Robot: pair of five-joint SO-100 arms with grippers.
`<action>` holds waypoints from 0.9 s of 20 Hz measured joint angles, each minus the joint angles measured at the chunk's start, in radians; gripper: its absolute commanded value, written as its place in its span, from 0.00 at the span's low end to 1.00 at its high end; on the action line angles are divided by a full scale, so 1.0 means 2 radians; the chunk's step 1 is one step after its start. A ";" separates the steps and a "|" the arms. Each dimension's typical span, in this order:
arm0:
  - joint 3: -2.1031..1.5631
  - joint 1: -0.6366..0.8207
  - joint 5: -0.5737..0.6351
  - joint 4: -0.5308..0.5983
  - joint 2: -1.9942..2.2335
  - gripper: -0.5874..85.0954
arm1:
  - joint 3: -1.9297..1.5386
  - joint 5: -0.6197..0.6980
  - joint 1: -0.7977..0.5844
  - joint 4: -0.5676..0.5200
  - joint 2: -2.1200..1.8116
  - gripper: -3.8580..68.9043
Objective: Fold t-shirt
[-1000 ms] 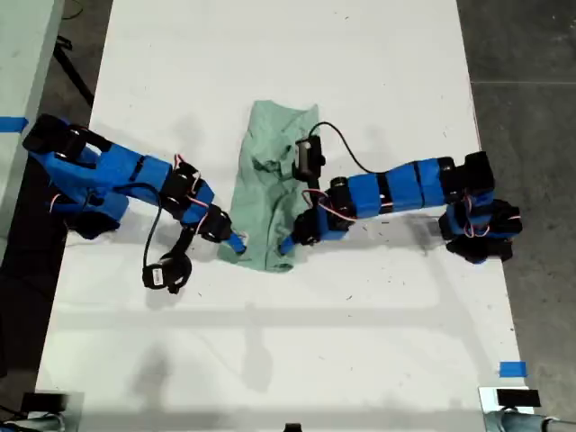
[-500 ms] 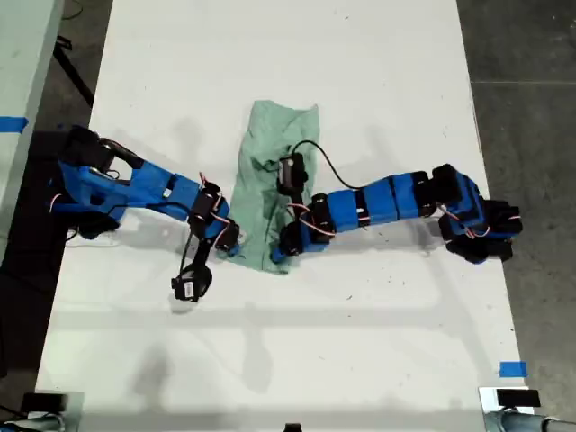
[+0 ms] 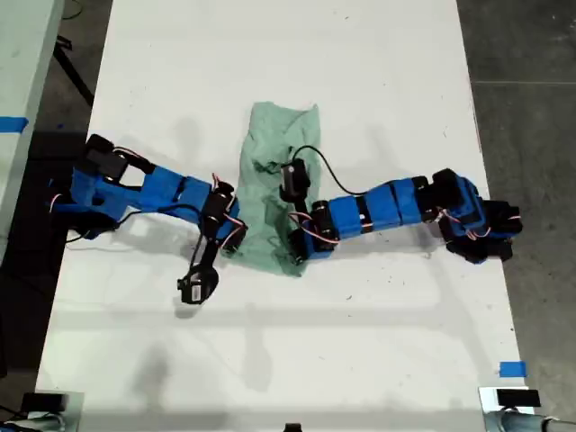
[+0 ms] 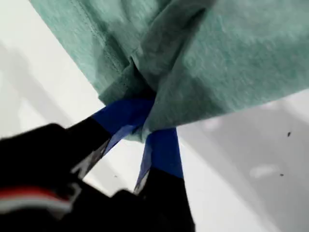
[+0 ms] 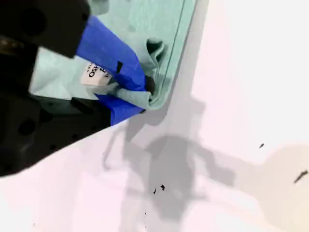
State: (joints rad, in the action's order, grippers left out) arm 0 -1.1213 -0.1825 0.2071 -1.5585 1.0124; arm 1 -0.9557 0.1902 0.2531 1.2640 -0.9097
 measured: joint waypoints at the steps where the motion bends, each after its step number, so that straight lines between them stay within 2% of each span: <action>1: 0.034 -0.012 0.001 -0.021 -0.005 0.01 | 0.000 0.000 0.014 0.007 -0.016 0.04; 4: 0.136 -0.047 0.004 -0.083 -0.021 0.01 | 0.000 -0.004 0.051 0.015 -0.070 0.04; 10: 0.158 -0.069 0.001 -0.096 0.018 0.01 | -0.017 -0.008 0.059 0.019 -0.148 0.04; 13: 0.158 -0.002 0.045 -0.100 0.042 0.01 | -0.025 0.010 0.012 0.048 -0.150 0.04; 18: 0.158 0.179 0.154 -0.098 0.049 0.01 | -0.071 0.074 -0.117 0.071 -0.150 0.04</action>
State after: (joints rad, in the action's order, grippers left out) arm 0 -0.8053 0.1764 0.5154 -1.7549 1.1106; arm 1 -1.0968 0.3390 0.0199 1.4067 -1.2088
